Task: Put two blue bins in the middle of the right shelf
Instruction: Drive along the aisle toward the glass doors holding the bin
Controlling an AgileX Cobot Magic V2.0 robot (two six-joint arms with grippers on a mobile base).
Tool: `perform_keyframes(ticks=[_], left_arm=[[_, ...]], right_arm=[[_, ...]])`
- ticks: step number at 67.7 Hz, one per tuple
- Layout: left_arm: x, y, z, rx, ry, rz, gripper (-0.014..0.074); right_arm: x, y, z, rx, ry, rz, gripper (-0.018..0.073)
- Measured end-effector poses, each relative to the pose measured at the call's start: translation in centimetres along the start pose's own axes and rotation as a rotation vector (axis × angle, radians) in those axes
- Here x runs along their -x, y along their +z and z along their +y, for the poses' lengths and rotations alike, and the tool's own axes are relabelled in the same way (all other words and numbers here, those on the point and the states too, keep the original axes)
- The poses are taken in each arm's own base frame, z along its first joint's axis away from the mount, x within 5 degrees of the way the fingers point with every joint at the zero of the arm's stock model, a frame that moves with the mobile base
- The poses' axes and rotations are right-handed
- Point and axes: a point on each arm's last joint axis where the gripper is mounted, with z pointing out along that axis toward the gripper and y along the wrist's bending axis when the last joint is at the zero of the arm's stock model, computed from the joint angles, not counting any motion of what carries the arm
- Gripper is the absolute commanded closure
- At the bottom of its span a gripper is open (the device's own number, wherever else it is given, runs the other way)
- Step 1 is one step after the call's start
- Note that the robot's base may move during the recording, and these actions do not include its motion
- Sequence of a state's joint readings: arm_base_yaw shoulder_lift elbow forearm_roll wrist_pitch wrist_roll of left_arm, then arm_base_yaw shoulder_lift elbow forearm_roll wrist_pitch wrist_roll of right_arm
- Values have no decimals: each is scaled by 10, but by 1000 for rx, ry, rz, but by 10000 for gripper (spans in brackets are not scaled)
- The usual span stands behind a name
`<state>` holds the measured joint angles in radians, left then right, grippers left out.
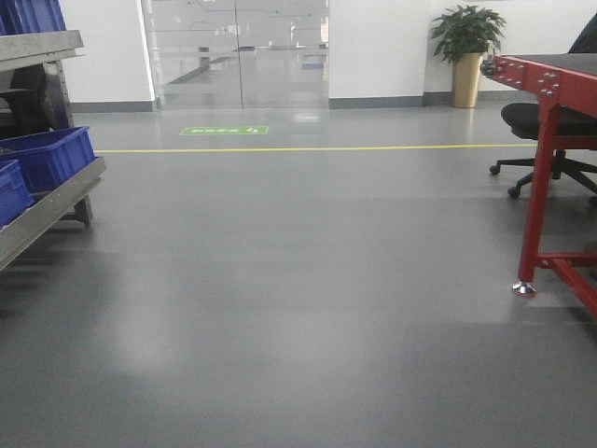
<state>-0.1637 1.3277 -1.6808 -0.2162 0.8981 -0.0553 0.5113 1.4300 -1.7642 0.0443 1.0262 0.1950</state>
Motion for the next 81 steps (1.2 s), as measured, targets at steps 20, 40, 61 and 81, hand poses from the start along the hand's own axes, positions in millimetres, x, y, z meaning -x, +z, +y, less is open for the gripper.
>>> perform_keyframes(ticks=[20, 40, 61, 81], left_arm=[[0, 0, 0, -2, -1, -3, 708], [1, 0, 0, -2, -1, -7, 708], [1, 0, 0, -3, -2, -8, 708], [1, 0, 0, -4, -2, -10, 708]], right_arm=[[0, 0, 0, 0, 0, 0, 713], [0, 0, 0, 0, 0, 0, 713], [0, 0, 0, 0, 0, 0, 713], [0, 1, 0, 0, 0, 0, 713]])
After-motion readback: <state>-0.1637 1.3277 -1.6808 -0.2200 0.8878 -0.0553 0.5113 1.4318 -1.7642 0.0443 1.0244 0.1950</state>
